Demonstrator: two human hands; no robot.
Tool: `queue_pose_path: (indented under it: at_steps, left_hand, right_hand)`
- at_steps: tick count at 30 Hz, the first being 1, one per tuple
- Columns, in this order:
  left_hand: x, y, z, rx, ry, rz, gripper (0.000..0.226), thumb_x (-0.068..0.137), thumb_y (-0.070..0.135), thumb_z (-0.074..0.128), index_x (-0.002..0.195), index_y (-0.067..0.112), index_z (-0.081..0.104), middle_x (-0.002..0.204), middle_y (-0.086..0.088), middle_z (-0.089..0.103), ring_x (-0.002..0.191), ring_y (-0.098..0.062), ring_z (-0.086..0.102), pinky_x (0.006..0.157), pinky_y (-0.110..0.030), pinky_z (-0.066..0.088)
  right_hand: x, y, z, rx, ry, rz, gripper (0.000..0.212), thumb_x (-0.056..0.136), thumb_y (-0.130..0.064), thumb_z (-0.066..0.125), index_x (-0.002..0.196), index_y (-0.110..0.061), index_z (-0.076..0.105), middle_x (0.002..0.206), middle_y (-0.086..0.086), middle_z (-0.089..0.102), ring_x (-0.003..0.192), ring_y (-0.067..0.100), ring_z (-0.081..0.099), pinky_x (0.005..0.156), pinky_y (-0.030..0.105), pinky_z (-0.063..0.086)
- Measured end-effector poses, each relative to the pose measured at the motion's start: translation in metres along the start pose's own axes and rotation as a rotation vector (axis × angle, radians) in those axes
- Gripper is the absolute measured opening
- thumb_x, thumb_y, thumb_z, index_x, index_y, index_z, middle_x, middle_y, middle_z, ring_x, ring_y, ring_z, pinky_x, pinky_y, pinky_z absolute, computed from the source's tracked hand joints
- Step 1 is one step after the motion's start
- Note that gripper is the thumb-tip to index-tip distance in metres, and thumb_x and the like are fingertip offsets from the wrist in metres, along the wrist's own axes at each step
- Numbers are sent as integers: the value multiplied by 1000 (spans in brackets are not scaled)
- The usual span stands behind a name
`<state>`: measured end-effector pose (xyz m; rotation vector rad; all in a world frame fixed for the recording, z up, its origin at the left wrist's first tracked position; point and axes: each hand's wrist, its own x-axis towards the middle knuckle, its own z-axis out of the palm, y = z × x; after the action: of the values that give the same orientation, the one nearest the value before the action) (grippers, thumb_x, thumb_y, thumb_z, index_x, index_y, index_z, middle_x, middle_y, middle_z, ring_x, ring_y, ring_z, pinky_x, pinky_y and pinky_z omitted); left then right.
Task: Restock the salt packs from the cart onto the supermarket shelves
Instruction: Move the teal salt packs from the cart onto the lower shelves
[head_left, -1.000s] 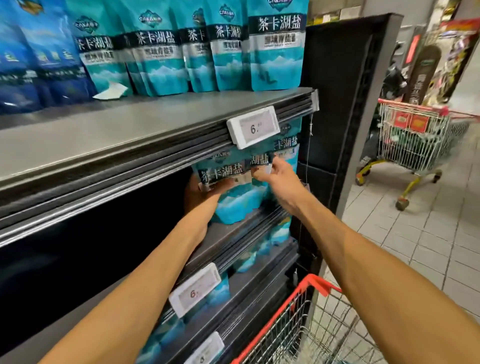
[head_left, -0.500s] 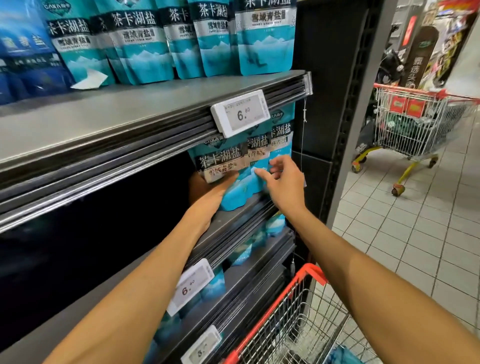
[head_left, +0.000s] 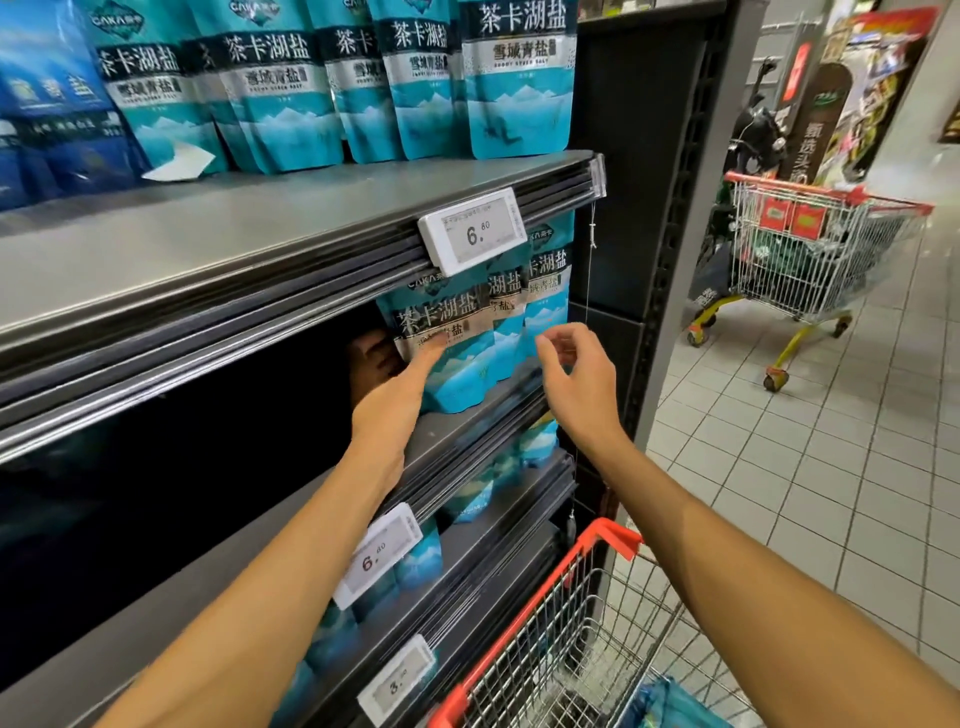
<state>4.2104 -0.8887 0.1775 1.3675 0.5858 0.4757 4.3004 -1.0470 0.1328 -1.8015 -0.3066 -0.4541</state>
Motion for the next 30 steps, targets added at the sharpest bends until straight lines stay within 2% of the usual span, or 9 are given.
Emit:
queue_pose_path:
  at_steps: [2, 5, 9, 14, 17, 20, 24, 27, 30]
  left_hand:
    - [-17, -5, -9, -2, 149, 190, 35, 67, 57, 70, 85, 29, 59, 85, 12, 64, 79, -3, 61, 66, -26, 51]
    - [-53, -16, -22, -34, 139, 477, 10, 86, 31, 60, 92, 31, 53, 96, 10, 57, 91, -11, 58, 87, -44, 54]
    - [-96, -41, -33, -32, -84, 604, 10, 85, 24, 57, 93, 27, 53, 90, 13, 58, 88, -9, 58, 78, -36, 53]
    - [-168, -118, -17, 31, -485, 410, 5, 89, 13, 55, 92, 14, 52, 81, -6, 61, 72, -6, 62, 63, -17, 48]
    - [-208, -188, 2, 312, -791, 200, 5, 96, 20, 57, 96, 24, 54, 88, -1, 64, 78, -12, 64, 66, -13, 47]
    - [-233, -270, 30, 629, -1009, -106, 12, 97, 18, 56, 91, 26, 48, 87, 4, 59, 78, -11, 60, 61, -9, 44]
    - [-227, -378, 56, 990, -1083, -346, 14, 95, 12, 52, 82, 8, 53, 73, -17, 53, 68, -30, 52, 64, -35, 36]
    - [-209, -444, 48, 1146, -959, -504, 36, 100, 20, 49, 128, -3, 54, 126, -24, 60, 98, -31, 64, 86, -33, 46]
    - [-192, -515, 32, 1325, -897, -517, 54, 95, 24, 58, 140, -1, 44, 139, -24, 51, 124, -37, 53, 104, -42, 44]
  right_hand:
    - [-15, -4, -16, 24, -7, 12, 8, 97, -25, 59, 101, -19, 63, 98, -1, 65, 87, 10, 62, 77, 26, 53]
    - [-54, -10, -49, 131, -28, 89, 4, 96, -20, 61, 96, -18, 64, 90, 3, 68, 83, 22, 66, 68, 30, 54]
    - [-135, -3, -97, 212, 26, 213, 5, 95, -18, 64, 95, -14, 67, 81, 0, 70, 70, 12, 66, 59, 20, 51]
    - [-249, 51, -157, 127, 166, 465, 6, 95, -23, 64, 93, -19, 68, 81, 1, 71, 67, 12, 67, 53, 21, 50]
    - [-307, 99, -191, 41, 236, 633, 11, 97, -15, 61, 87, -18, 66, 73, -2, 69, 58, 7, 63, 49, 18, 47]
    - [-363, 157, -221, -56, 212, 839, 16, 99, -17, 59, 85, -9, 62, 71, 3, 63, 63, 13, 58, 59, 26, 49]
    - [-429, 235, -239, -161, 107, 1093, 30, 100, -23, 56, 83, 2, 54, 72, 10, 54, 68, 21, 51, 69, 45, 51]
    - [-470, 288, -235, -262, -18, 1276, 29, 101, -17, 55, 74, -11, 45, 67, 7, 50, 76, 21, 50, 69, 37, 39]
    - [-506, 331, -226, -291, -125, 1429, 27, 100, -21, 57, 77, -16, 43, 76, 9, 52, 69, 18, 49, 69, 33, 41]
